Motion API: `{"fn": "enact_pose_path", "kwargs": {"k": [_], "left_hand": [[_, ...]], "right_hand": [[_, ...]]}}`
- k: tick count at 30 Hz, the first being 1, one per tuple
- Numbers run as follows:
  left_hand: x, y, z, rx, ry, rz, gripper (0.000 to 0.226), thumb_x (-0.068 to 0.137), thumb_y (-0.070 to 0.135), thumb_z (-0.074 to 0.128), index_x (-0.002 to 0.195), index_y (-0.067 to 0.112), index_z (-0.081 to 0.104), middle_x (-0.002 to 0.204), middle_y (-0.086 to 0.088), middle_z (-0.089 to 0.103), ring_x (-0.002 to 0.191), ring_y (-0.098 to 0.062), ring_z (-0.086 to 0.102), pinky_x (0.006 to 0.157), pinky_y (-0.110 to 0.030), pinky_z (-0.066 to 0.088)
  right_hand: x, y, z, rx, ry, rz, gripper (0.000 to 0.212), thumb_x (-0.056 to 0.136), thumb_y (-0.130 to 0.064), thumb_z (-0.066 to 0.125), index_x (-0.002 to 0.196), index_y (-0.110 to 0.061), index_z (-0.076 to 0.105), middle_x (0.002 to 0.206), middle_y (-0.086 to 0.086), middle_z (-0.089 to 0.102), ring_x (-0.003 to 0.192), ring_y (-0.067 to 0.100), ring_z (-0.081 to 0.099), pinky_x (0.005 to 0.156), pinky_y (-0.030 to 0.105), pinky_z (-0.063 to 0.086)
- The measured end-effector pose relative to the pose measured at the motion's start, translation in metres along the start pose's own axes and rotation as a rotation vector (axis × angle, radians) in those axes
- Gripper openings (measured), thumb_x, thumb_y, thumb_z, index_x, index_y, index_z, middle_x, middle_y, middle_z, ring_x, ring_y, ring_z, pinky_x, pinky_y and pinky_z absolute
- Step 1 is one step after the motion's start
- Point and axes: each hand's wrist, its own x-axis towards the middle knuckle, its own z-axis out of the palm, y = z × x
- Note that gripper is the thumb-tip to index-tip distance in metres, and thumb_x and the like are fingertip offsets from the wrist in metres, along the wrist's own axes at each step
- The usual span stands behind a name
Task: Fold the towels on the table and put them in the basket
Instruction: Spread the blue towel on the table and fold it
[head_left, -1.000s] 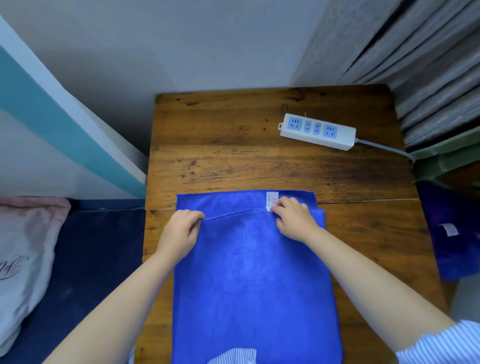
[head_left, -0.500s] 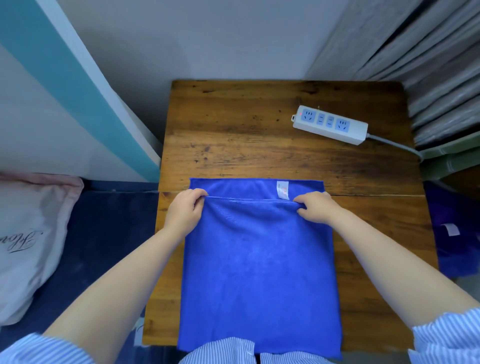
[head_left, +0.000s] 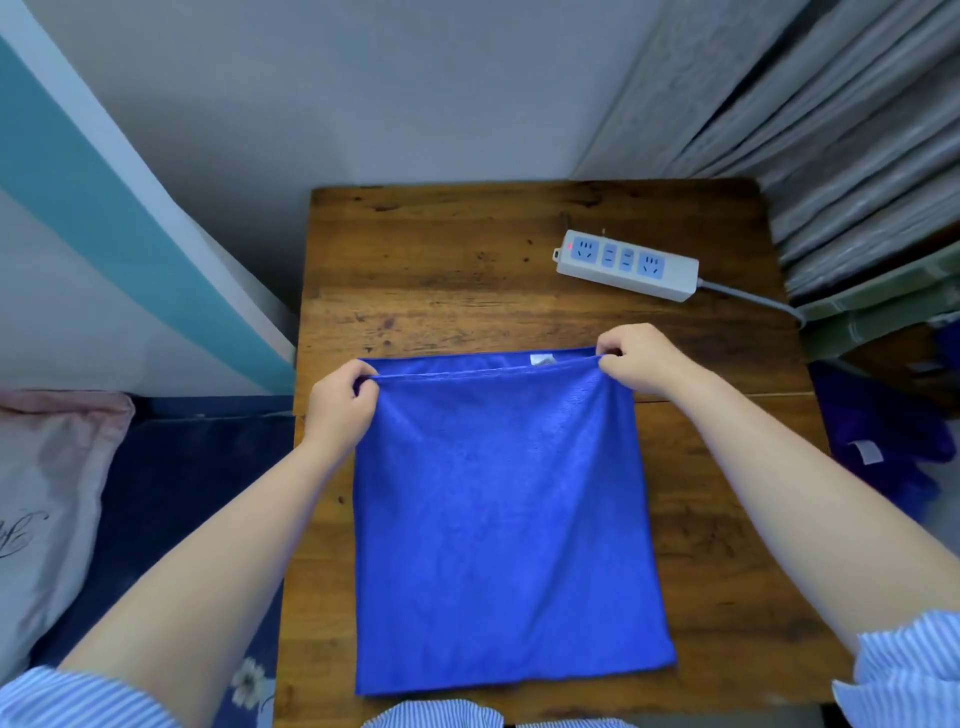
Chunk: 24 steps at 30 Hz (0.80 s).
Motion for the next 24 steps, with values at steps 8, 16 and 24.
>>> {"fn": "enact_pose_path", "kwargs": {"k": [8,16,24], "left_hand": [[0.033,0.005,0.009,0.337,-0.013,-0.091,0.024,0.096,0.015,0.041,0.106,0.003,0.06,0.102,-0.012,0.059,0.095,-0.026,0.054,0.073,-0.033,0.041],[0.06,-0.007,0.016,0.577,-0.207,-0.048,0.028,0.097,0.019,0.041,0.113,0.005,0.059,0.119,-0.014,0.053,0.115,-0.029,0.046,0.091,-0.038,0.042],[0.068,-0.01,0.002,0.582,-0.267,0.047,0.022,0.096,0.019,0.046,0.104,0.006,0.061,0.111,-0.013,0.059,0.103,-0.029,0.054,0.082,-0.035,0.044]], "right_hand": [[0.03,0.007,0.025,-0.175,0.2,0.038,0.023,0.091,-0.012,0.046,0.106,-0.007,0.062,0.109,0.008,0.057,0.102,0.022,0.052,0.083,0.031,0.046],[0.051,0.022,0.024,-0.3,-0.108,0.082,0.036,0.086,-0.01,0.049,0.122,-0.012,0.055,0.127,0.007,0.049,0.116,0.025,0.047,0.098,0.035,0.038],[0.054,0.031,0.007,-0.203,-0.16,0.034,0.013,0.083,-0.003,0.054,0.083,-0.016,0.059,0.1,0.009,0.064,0.087,0.021,0.056,0.071,0.025,0.045]]}}
